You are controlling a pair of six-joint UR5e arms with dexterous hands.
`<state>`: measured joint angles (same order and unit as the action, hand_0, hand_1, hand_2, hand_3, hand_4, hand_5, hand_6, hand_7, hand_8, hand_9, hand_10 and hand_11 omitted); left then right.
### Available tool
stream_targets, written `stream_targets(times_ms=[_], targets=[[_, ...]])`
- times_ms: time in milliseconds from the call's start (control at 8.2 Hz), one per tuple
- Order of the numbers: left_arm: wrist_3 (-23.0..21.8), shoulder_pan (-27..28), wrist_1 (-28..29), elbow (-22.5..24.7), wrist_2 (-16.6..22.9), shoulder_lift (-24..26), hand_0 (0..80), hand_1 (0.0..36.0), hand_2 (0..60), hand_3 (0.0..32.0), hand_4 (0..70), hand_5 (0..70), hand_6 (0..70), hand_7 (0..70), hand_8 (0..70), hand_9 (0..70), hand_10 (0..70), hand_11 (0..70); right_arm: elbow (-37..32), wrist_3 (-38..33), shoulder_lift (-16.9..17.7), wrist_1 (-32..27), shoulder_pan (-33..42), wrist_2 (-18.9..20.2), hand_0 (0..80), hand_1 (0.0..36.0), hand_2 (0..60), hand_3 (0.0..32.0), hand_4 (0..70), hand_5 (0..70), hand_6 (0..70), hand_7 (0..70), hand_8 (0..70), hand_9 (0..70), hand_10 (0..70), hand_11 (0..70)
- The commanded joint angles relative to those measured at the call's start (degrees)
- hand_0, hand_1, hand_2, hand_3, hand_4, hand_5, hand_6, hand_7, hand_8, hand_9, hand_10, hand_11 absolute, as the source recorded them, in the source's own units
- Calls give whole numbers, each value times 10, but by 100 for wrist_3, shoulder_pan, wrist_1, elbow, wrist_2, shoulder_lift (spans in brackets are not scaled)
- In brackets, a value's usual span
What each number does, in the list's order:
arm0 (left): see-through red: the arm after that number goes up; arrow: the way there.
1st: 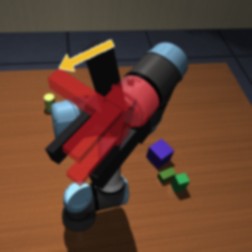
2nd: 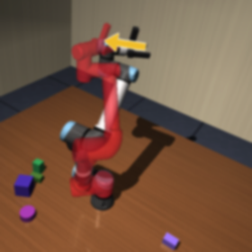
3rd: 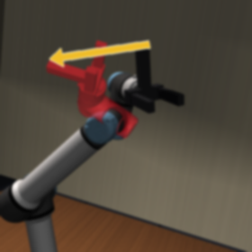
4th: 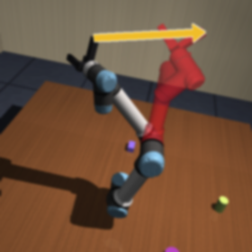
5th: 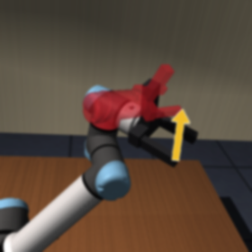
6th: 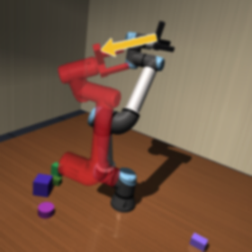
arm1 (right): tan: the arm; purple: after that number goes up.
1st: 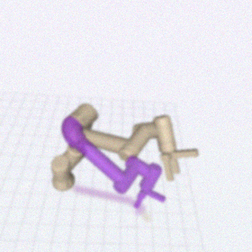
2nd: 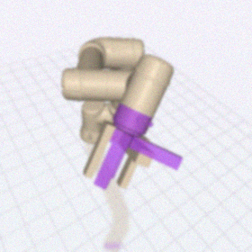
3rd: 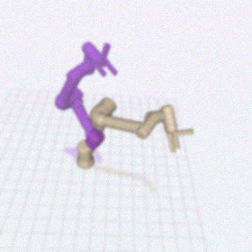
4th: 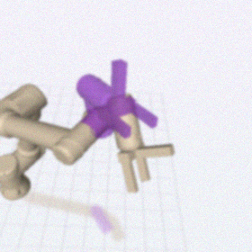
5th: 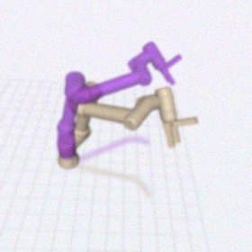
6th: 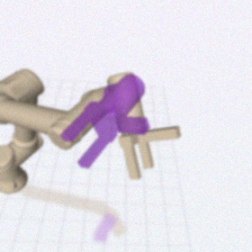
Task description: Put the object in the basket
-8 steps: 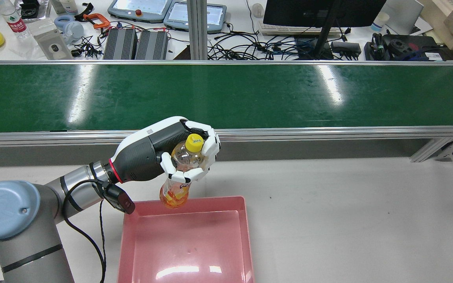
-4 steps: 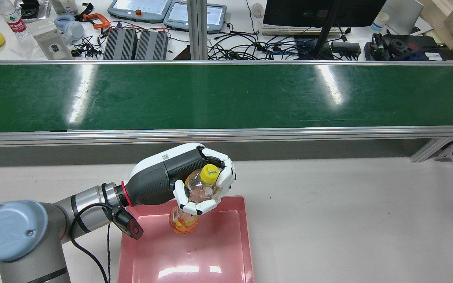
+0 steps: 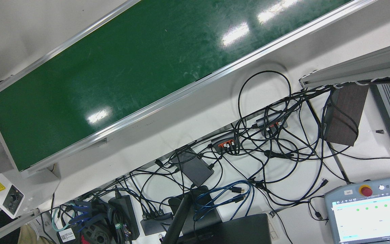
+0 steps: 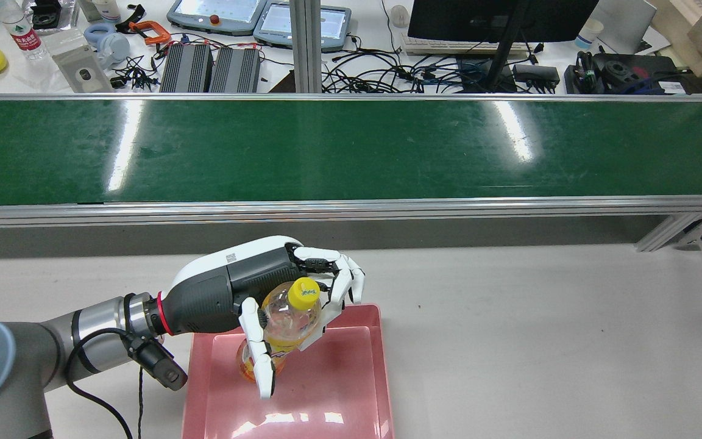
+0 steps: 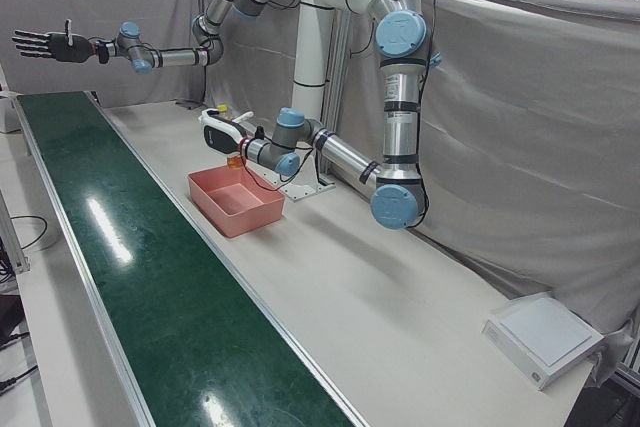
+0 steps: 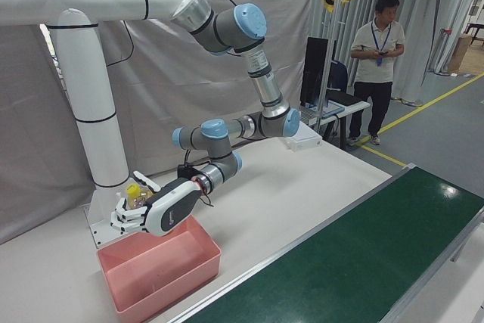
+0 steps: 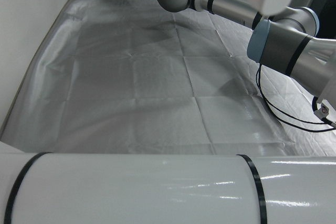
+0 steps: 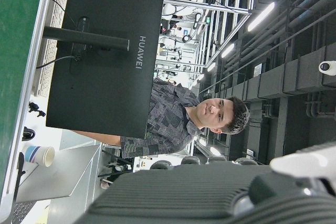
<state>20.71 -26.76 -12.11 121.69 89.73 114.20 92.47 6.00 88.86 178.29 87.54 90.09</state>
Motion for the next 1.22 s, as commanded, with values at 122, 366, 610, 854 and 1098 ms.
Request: stream_targets(times_ms=[122, 366, 610, 854, 1098], targets=[[-172, 22, 59, 382, 53, -302, 692, 121, 0, 0, 6, 0, 1, 39, 0, 0, 2, 17, 8, -2, 0, -5, 0, 0, 0, 0, 0, 0, 0, 0, 0, 0, 0, 0, 0, 0], [-172, 22, 59, 365, 53, -294, 694, 125, 0, 0, 0, 0, 0, 16, 0, 0, 0, 0, 8, 7, 0, -5, 0, 0, 0, 0, 0, 0, 0, 0, 0, 0, 0, 0, 0, 0], [-164, 31, 59, 303, 53, -293, 694, 128, 0, 6, 0, 0, 0, 4, 0, 0, 0, 0, -1, 7, 0, -5, 0, 0, 0, 0, 0, 0, 0, 0, 0, 0, 0, 0, 0, 0], [-164, 30, 59, 303, 53, -293, 664, 125, 0, 4, 0, 0, 0, 0, 0, 0, 0, 0, -1, -2, 0, -5, 0, 0, 0, 0, 0, 0, 0, 0, 0, 0, 0, 0, 0, 0], [-172, 39, 59, 303, 53, -285, 679, 128, 0, 2, 0, 0, 0, 0, 0, 0, 0, 0, -1, -2, 0, 4, 0, 0, 0, 0, 0, 0, 0, 0, 0, 0, 0, 0, 0, 0]])
